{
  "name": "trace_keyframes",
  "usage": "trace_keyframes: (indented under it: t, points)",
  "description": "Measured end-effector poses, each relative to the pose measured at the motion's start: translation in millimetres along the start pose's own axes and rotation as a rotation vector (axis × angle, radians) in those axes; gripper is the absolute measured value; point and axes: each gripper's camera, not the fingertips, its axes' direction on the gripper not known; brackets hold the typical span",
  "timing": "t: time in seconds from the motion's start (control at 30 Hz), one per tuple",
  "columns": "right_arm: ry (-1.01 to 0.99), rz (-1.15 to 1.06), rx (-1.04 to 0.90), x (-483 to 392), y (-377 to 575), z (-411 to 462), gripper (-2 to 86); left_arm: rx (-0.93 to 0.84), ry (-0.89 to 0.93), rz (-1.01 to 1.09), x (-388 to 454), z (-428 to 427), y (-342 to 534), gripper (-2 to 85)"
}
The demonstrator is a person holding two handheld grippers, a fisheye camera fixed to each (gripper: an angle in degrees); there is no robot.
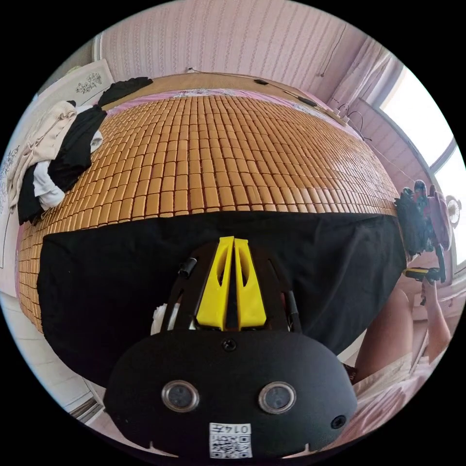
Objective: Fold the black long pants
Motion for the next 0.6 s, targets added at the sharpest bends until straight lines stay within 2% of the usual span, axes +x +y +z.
trace_keyframes:
  t: [0.1,0.2,0.27,0.33,0.37,0.43,0.5,0.6]
  points:
    - [0.045,-0.021,-0.019,-10,-14,3,-0.6,0.122,0.105,-0.031,-41,-46,23,0.1]
    - [-0.004,-0.252,0.094,-79,-53,-19,0.2,0.207,0.083,0.022,-95,-99,59,3.2]
    - [-0.066,-0.467,0.174,-154,-83,-29,1.4,0.186,0.012,0.027,-145,-130,91,6.5]
    - [-0.175,-0.788,0.267,-282,-112,-38,3.9,0.181,-0.022,0.020,-181,-149,116,8.0]
    - [-0.219,-0.871,0.287,-316,-117,-40,4.7,0.180,-0.038,0.012,-201,-159,131,8.8]
    - [-0.396,-1.154,0.302,-448,-128,-42,7.3,0.185,-0.052,-0.006,-232,-172,152,10.8]
    - [-0.498,-1.315,0.281,-540,-133,-38,8.7,0.196,-0.055,-0.040,-260,-179,167,11.4]
    - [-0.459,-1.461,0.238,-671,-142,-12,10.5,0.236,-0.010,-0.112,-309,-184,180,8.9]
